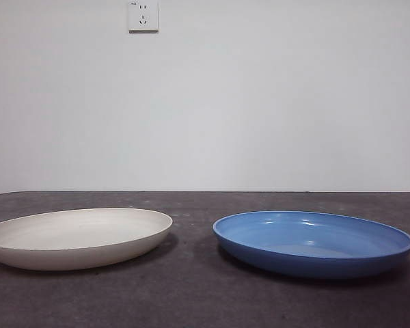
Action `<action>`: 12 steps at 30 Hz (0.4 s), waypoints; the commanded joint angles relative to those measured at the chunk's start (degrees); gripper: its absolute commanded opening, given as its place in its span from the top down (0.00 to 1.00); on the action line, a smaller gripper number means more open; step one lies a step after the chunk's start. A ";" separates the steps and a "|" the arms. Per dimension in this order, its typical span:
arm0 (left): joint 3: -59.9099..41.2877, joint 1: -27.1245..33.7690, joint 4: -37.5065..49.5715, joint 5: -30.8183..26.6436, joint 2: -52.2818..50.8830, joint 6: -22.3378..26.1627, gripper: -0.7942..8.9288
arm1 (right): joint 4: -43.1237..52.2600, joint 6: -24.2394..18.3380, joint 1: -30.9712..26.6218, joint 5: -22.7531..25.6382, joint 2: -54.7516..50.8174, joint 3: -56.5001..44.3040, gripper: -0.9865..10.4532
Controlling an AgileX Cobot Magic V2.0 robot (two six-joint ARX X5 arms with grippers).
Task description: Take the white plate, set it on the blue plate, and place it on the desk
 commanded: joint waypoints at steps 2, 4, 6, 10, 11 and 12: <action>8.31 -0.48 -1.25 -0.15 5.49 0.52 0.90 | -0.98 0.02 0.70 -4.81 6.01 7.17 0.91; 11.93 -0.70 -2.12 -0.04 8.48 0.92 0.90 | -2.43 -1.27 0.74 -6.99 9.27 10.40 0.91; 16.33 -0.79 -3.02 1.09 12.04 1.07 0.90 | -4.74 -2.62 0.74 -9.55 12.92 14.01 0.91; 23.78 -0.79 -3.85 6.73 18.29 1.51 0.90 | -10.95 -5.38 0.74 -14.69 19.91 21.73 0.91; 25.99 -0.79 -4.61 8.41 20.02 1.62 0.90 | -12.68 -5.99 0.76 -16.24 21.68 23.98 0.91; 27.63 -0.79 -5.38 9.60 21.31 1.64 0.90 | -14.01 -6.73 0.76 -17.25 22.95 25.68 0.91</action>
